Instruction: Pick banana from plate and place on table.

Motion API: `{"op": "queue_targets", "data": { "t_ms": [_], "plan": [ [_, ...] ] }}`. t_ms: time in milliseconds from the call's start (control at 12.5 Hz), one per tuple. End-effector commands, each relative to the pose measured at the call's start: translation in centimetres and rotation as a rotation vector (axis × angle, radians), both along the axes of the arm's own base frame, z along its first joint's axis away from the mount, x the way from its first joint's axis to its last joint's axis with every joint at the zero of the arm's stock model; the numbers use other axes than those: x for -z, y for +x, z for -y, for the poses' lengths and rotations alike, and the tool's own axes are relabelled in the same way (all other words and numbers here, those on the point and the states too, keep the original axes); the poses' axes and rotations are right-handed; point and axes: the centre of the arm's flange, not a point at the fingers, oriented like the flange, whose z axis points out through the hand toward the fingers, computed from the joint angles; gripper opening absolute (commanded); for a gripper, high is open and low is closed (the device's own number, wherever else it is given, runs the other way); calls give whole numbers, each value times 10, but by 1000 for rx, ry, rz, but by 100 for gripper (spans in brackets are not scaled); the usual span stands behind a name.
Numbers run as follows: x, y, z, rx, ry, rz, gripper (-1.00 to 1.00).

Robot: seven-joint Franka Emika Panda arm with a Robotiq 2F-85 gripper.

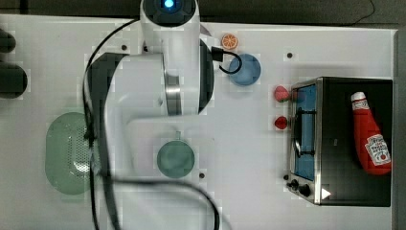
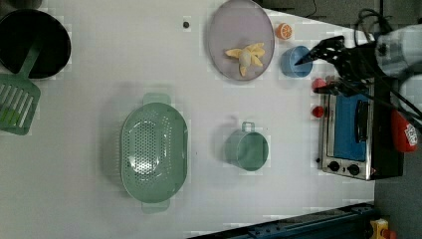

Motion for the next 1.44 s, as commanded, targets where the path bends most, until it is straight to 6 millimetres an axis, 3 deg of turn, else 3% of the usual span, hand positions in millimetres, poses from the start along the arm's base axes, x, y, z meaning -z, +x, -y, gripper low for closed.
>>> {"op": "queue_targets", "data": {
  "t_ms": [80, 400, 720, 1120, 1360, 1440],
  "plan": [
    [-43, 29, 2, 66, -30, 134, 100],
    [39, 60, -3, 138, -104, 129, 100],
    [121, 74, -8, 154, -87, 132, 100],
    [188, 82, -24, 215, -76, 128, 100],
    [210, 88, -27, 214, -75, 123, 100],
    [216, 89, -26, 216, -76, 125, 92]
  ]
}}
